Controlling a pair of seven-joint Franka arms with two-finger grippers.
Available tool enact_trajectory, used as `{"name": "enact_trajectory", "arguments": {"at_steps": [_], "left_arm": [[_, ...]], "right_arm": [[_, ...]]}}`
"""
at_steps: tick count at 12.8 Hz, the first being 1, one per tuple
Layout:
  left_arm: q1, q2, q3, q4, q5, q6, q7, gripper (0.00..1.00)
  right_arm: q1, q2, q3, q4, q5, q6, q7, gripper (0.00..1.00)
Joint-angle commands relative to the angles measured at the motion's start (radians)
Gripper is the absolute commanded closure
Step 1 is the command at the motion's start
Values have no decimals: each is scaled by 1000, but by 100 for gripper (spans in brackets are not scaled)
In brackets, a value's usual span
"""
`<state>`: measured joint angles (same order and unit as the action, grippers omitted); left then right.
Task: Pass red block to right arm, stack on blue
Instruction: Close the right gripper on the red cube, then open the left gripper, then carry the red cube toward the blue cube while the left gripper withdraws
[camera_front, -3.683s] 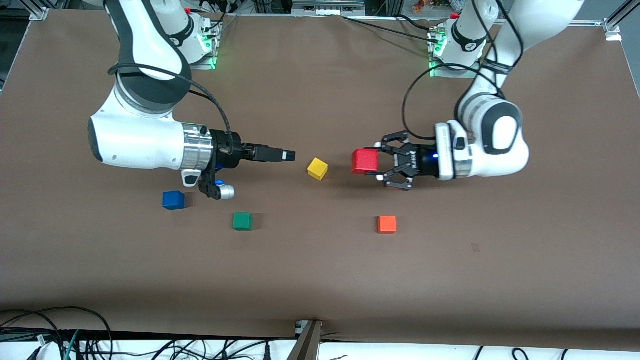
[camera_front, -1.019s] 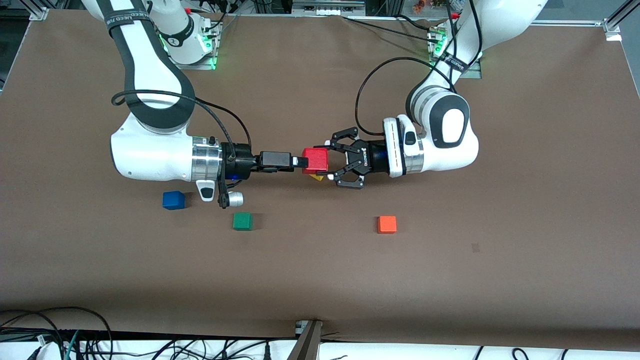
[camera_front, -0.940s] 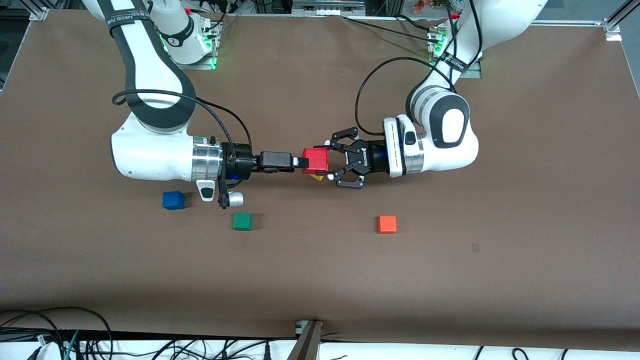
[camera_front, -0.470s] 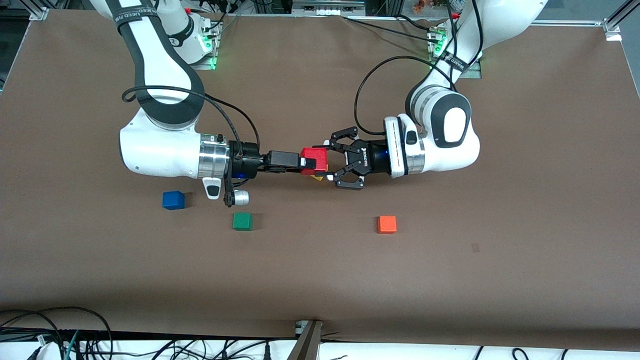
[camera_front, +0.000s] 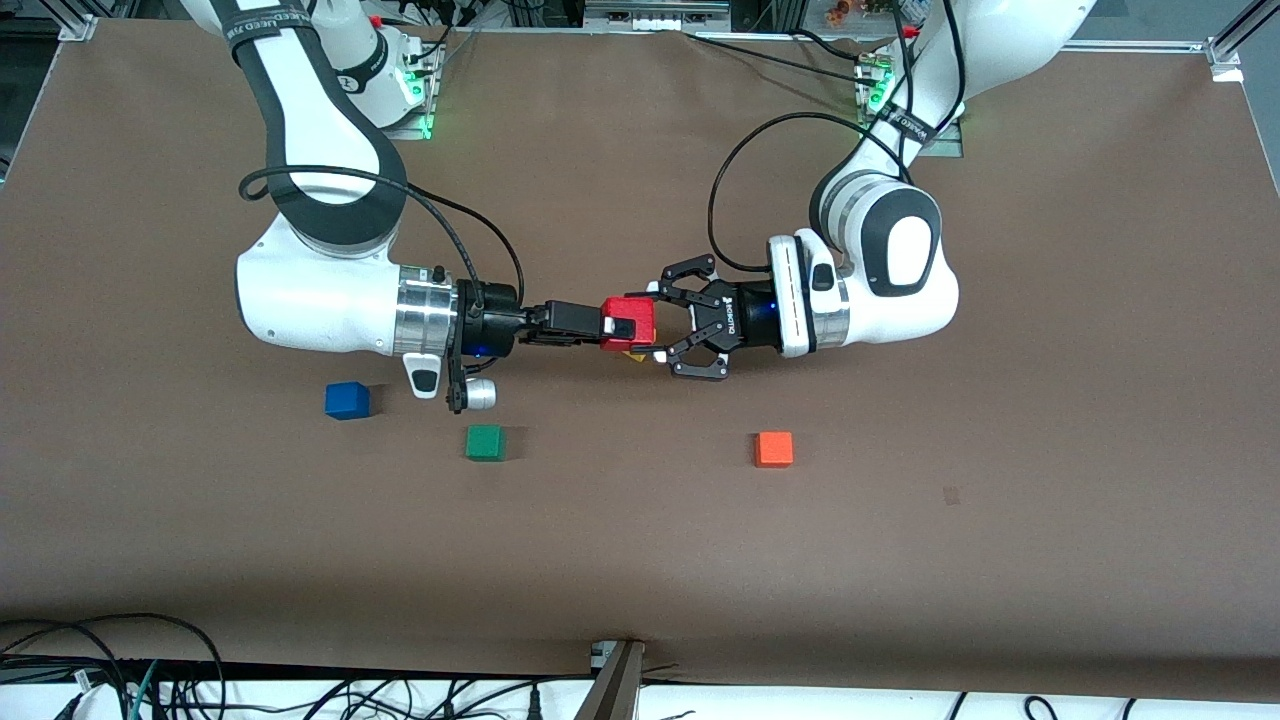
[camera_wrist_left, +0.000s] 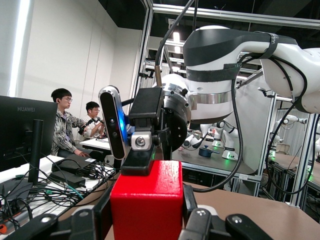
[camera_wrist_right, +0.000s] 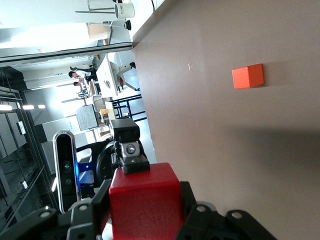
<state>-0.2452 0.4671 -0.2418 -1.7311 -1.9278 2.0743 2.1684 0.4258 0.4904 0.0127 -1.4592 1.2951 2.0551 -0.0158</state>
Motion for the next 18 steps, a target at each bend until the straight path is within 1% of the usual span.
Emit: {"name": "enact_trajectory", "arguments": {"at_steps": [1, 4, 5, 6, 11, 14, 16, 18], "left_arm": [[-6, 1, -4, 15, -30, 10, 22, 100], [-6, 1, -4, 15, -33, 10, 22, 100], [-6, 1, -4, 15, -36, 10, 24, 44], [-6, 1, -2, 13, -37, 9, 36, 0], [0, -4, -1, 15, -28, 9, -56, 0], [7, -7, 7, 15, -20, 6, -74, 0], [32, -31, 18, 12, -11, 0, -85, 0], [76, -56, 19, 7, 64, -2, -85, 0]], "right_arm": [[2, -6, 3, 0, 15, 0, 8, 89], [2, -7, 1, 2, 13, -1, 7, 98], [1, -10, 0, 3, 13, -3, 7, 98], [1, -13, 0, 3, 13, -1, 8, 98], [1, -16, -5, 7, 4, -3, 37, 98], [-1, -18, -5, 8, 1, -3, 36, 98], [-4, -26, -8, 7, -7, -4, 33, 98], [-7, -30, -8, 7, -33, -7, 34, 99]]}}
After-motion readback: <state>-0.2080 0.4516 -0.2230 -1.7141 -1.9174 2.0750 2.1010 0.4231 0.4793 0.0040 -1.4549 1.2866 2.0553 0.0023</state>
